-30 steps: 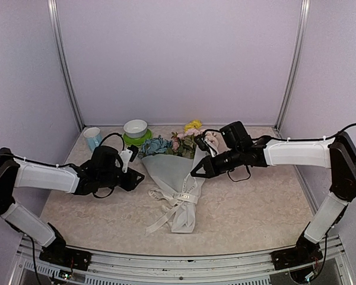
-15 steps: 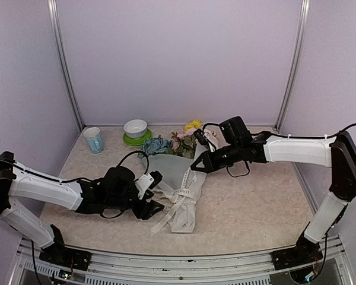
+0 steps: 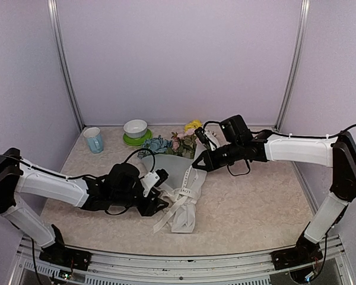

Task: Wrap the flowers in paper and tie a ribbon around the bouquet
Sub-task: Adjust the ribbon on the folded bouquet.

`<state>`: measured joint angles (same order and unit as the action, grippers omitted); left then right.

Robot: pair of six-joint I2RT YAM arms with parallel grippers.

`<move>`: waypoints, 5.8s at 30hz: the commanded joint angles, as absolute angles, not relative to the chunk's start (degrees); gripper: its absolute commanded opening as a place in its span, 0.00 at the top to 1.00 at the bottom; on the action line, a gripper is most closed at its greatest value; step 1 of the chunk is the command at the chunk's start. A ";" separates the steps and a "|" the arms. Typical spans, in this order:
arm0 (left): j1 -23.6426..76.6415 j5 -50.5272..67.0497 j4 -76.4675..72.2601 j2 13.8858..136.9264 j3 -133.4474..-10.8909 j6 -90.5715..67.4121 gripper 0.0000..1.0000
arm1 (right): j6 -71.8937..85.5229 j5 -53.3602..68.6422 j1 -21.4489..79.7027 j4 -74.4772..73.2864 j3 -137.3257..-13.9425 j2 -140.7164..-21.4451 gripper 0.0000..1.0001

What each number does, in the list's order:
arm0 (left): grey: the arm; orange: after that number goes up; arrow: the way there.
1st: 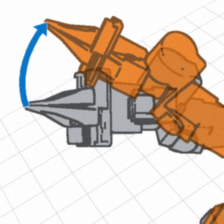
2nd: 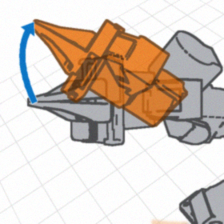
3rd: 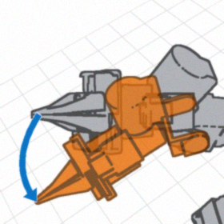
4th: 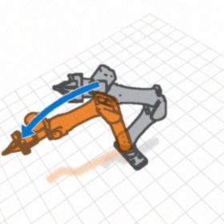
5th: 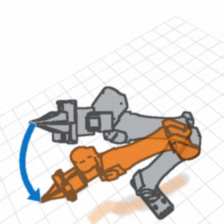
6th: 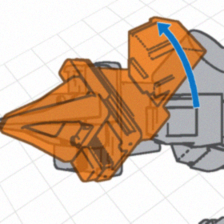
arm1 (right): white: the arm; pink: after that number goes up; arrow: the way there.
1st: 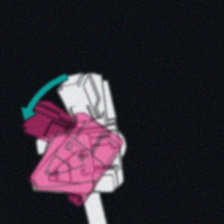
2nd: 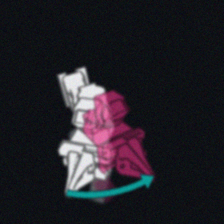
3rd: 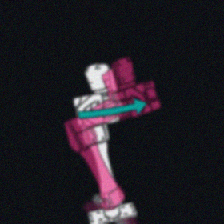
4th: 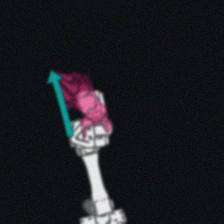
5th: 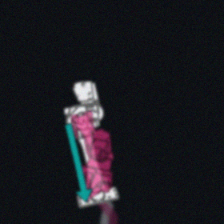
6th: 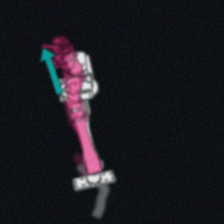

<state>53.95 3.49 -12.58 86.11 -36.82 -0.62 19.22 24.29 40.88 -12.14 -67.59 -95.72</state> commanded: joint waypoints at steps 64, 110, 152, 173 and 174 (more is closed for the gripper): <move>60.36 -8.52 -3.35 76.53 -34.05 -9.17 0.10 | 19.17 26.69 41.83 -11.72 -68.76 -98.70 1.00; 65.33 14.93 -5.76 72.36 -31.06 -0.60 1.00 | 18.72 26.99 41.84 -10.95 -68.39 -99.28 1.00; 65.81 13.50 11.09 50.79 -40.87 1.95 1.00 | 18.46 27.69 41.89 -11.90 -70.34 -103.18 1.00; 45.87 17.00 -5.49 74.04 -37.96 -5.25 0.50 | 18.66 27.33 41.97 -10.90 -68.25 -101.67 1.00; 45.97 17.88 -5.46 77.47 -39.67 -4.44 0.49 | 18.64 27.17 42.00 -10.82 -68.09 -101.61 1.00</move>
<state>47.94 17.47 2.94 65.98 -35.40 -0.99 18.92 27.16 41.19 -11.27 -68.82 -102.54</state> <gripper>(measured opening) 0.569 0.003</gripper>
